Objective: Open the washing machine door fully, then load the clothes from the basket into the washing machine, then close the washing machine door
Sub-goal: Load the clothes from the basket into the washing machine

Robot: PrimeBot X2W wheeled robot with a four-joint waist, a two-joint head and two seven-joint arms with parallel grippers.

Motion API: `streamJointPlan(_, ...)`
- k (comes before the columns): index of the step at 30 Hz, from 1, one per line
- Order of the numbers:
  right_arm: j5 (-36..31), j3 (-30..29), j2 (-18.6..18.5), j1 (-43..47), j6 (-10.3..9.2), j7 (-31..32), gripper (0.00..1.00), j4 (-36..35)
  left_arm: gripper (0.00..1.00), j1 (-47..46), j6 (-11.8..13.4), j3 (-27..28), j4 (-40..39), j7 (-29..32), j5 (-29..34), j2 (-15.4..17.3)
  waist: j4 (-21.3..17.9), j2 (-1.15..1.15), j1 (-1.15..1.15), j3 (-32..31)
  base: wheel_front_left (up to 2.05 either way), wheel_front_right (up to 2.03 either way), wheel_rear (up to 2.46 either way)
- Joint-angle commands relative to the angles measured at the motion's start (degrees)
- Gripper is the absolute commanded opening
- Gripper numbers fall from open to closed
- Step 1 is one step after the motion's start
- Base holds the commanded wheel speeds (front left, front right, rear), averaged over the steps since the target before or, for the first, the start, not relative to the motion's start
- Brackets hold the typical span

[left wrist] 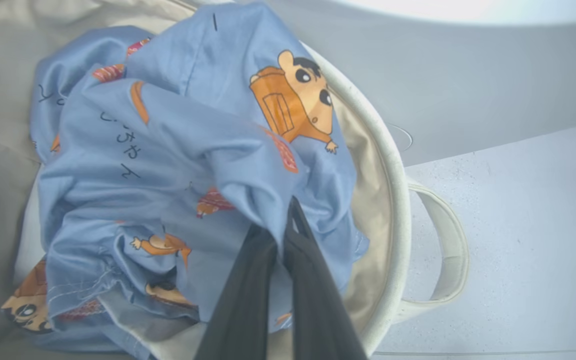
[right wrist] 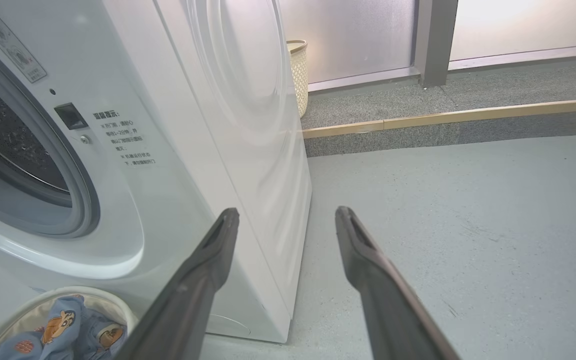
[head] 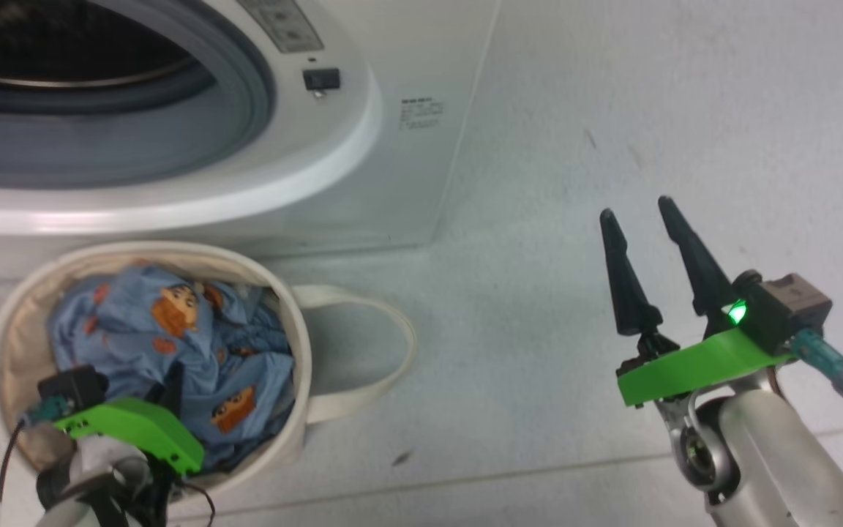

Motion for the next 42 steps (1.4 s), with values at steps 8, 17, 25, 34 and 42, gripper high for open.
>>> streamJointPlan(8,4.01,2.46,-0.16,1.29,0.05,-2.27,1.0,3.36,0.0,4.82,-0.33,-2.69,-6.56,-2.93,-0.93,3.47,4.68,0.0,0.01,-9.65,0.0,0.0,0.0)
streamJointPlan(17,7.47,2.95,-0.41,3.88,0.05,-2.8,1.0,5.92,0.0,8.79,-0.33,0.96,-17.41,-3.23,2.48,6.17,8.81,0.0,0.01,-18.32,0.0,0.0,0.0)
streamJointPlan(25,9.0,1.57,0.39,8.28,0.05,-2.83,1.0,5.14,0.0,12.96,-0.33,5.78,-28.77,-3.24,8.21,7.38,10.01,0.0,0.01,-23.19,0.0,0.0,0.0)
streamJointPlan(34,9.22,0.86,0.42,9.85,0.05,-2.84,1.0,3.88,0.0,16.28,0.1,11.24,-40.42,-3.24,12.47,9.78,8.08,0.0,0.01,-25.32,0.0,0.0,0.0)
streamJointPlan(42,9.2,0.59,0.28,9.9,0.05,-2.84,1.0,3.54,0.0,16.49,0.46,13.13,-44.43,-2.72,12.06,12.49,6.67,0.0,0.01,-25.77,0.0,0.0,0.0)
